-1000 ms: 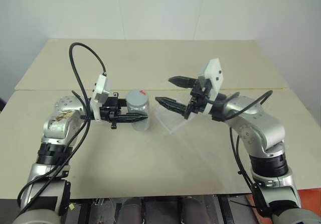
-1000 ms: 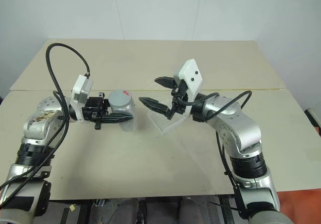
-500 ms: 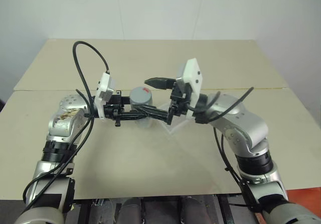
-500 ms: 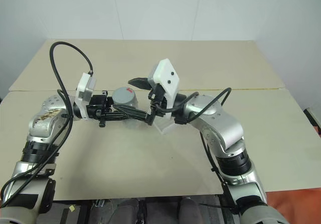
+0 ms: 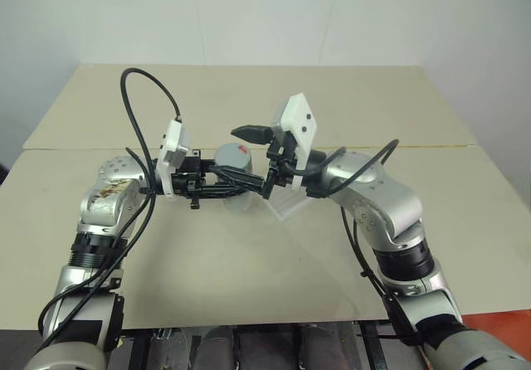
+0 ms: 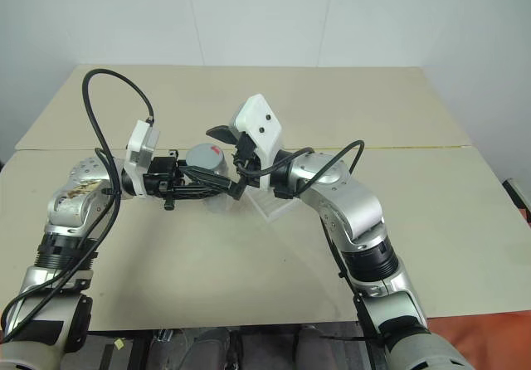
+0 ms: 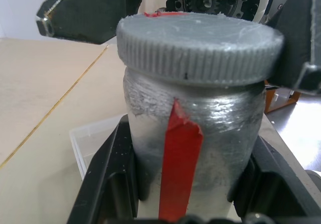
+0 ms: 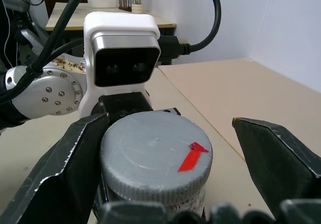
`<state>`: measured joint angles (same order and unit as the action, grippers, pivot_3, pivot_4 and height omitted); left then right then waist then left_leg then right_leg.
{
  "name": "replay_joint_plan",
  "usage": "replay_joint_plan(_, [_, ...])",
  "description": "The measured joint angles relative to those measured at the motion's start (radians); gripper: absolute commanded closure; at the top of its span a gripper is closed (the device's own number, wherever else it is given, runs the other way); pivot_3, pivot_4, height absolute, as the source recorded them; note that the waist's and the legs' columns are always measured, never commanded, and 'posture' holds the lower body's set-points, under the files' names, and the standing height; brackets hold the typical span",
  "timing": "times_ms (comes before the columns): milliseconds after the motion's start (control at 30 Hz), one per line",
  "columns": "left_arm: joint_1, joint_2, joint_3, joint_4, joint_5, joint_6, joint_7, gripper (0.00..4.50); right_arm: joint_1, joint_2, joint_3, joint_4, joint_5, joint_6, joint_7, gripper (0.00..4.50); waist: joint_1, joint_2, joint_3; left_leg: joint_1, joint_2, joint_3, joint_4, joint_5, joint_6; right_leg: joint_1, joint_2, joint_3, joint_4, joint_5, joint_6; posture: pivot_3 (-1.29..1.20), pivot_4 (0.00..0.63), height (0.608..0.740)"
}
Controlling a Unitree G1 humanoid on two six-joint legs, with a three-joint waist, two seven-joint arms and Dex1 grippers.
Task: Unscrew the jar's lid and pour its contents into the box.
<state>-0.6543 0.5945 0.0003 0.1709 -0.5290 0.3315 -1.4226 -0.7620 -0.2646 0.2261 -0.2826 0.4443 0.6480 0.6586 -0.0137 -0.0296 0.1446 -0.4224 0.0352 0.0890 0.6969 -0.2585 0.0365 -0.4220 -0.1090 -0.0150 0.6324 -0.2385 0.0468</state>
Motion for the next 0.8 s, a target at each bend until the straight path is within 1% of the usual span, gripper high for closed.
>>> replay_joint_plan(367, [0.000,0.004,0.000,0.000,0.000,0.000,0.000,2.59,0.034,-0.045,-0.048,-0.013,0.044,-0.001,0.055,0.02,0.000,0.000,0.000,0.000,0.000,0.000,0.000,0.000,0.000,0.000,0.000,0.000,0.000,0.000,0.000,0.00,0.150,0.740])
replay_joint_plan(800, [0.001,0.011,0.003,0.000,0.000,0.001,0.000,2.59,0.074,-0.104,-0.091,-0.035,0.083,-0.007,0.081,0.02,0.000,0.000,0.000,0.000,0.000,0.000,0.000,-0.001,0.002,0.000,0.000,0.000,0.000,0.000,0.000,0.00,0.150,0.740])
